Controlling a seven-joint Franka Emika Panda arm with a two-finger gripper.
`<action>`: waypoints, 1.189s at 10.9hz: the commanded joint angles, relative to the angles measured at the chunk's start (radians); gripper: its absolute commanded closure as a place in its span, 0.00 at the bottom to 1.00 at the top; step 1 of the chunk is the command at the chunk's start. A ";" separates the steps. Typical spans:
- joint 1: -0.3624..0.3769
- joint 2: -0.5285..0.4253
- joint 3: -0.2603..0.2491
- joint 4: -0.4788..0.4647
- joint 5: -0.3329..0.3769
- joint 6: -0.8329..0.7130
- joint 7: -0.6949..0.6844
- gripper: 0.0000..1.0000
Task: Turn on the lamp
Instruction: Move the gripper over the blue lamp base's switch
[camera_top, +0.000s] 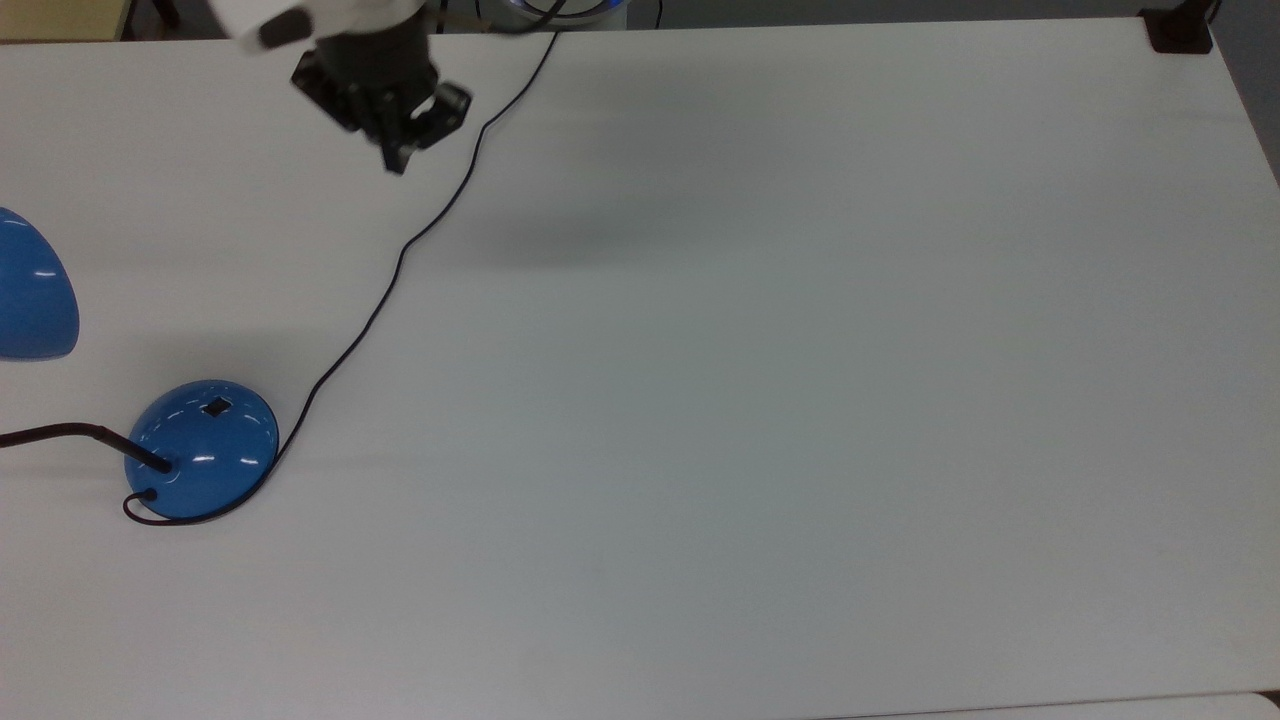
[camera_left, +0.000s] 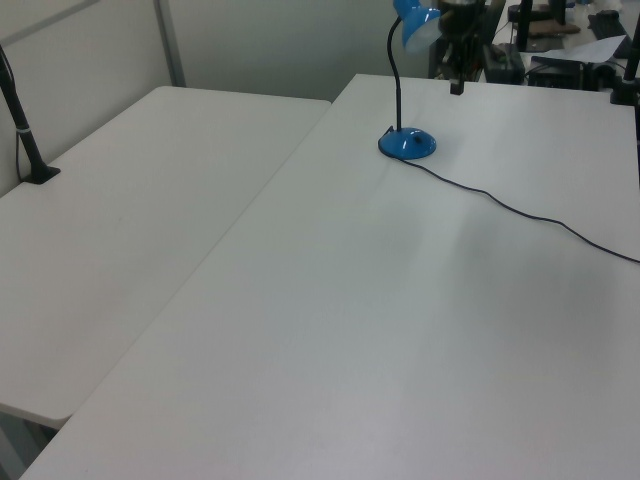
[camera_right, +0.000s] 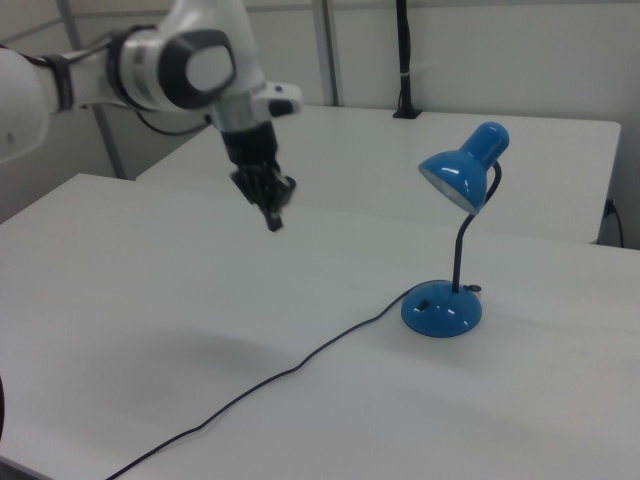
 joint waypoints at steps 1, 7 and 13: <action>-0.078 0.061 0.000 -0.053 -0.004 0.183 0.113 1.00; -0.178 0.250 -0.012 -0.060 -0.014 0.616 0.220 1.00; -0.182 0.356 -0.060 -0.062 -0.020 0.863 0.216 1.00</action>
